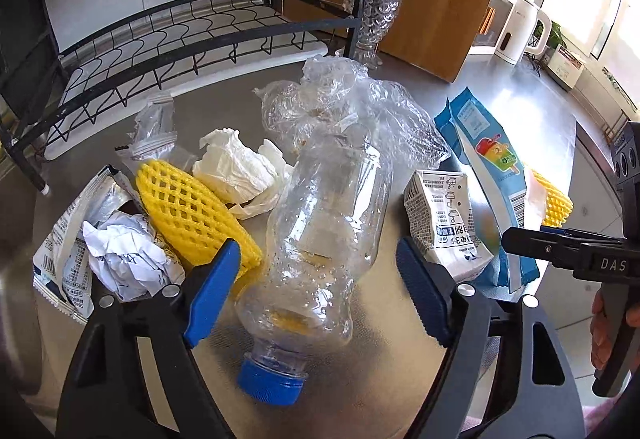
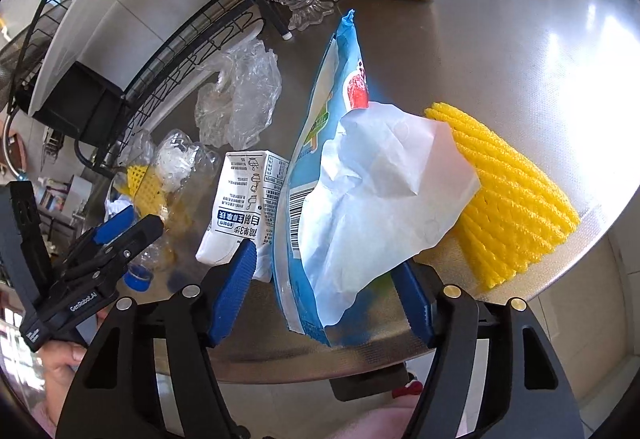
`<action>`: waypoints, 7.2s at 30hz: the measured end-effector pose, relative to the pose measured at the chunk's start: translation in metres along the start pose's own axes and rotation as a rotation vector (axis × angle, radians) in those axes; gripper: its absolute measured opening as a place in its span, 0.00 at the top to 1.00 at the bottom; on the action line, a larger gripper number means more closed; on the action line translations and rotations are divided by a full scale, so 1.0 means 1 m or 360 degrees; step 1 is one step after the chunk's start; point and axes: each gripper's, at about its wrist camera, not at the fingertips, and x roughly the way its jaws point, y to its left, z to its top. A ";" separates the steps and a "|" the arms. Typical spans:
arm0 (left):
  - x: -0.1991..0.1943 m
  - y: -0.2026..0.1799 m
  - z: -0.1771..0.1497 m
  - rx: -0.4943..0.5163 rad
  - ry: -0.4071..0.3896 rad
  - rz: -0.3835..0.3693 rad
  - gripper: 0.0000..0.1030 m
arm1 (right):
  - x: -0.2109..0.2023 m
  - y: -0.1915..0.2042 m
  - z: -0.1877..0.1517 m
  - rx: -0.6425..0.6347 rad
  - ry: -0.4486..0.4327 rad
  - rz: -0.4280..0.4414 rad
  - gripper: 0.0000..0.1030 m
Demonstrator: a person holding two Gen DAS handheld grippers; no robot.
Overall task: Collect trash
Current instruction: 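Grasp the clear plastic bottle with the left tool while the right tool grasps the blue popsicle wrapper, then carry the bottle and blue wrapper over the bin and release both, then grasp the white milk carton with the left tool while the right tool grasps a yellow foam net, then carry the carton and yellow foam net over the black bin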
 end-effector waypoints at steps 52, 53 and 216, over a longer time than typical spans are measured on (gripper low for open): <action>-0.166 -0.076 -0.134 -0.0324 -0.0167 0.0249 0.55 | -0.118 0.068 -0.091 -0.0767 -0.0122 0.0353 0.95; -0.170 -0.079 -0.143 -0.0338 -0.0168 0.0255 0.55 | -0.120 0.070 -0.099 -0.0790 -0.0106 0.0361 0.95; -0.055 -0.082 -0.051 -0.0277 0.0022 0.0145 0.53 | -0.059 0.010 -0.016 -0.0546 -0.0044 -0.0132 0.88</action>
